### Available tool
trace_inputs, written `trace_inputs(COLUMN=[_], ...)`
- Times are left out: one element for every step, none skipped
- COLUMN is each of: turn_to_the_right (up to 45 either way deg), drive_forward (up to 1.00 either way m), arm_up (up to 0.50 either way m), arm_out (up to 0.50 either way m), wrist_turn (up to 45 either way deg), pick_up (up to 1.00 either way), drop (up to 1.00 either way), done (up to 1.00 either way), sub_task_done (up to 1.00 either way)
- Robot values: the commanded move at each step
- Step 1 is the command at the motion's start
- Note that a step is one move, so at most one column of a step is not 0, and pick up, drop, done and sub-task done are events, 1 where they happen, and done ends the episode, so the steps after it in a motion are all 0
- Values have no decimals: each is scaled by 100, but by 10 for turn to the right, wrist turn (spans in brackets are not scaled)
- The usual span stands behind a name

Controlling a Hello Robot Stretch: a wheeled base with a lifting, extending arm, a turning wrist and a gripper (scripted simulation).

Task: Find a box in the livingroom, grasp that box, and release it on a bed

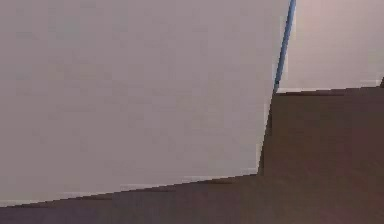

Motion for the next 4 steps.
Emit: trace_inputs(turn_to_the_right=[-120,450,450,30], drive_forward=[0,0,0,0], arm_up=[0,0,0,0], arm_out=[0,0,0,0], wrist_turn=[0,0,0,0], pick_up=[0,0,0,0], drop=[0,0,0,0], done=[0,0,0,0], sub_task_done=[0,0,0,0])
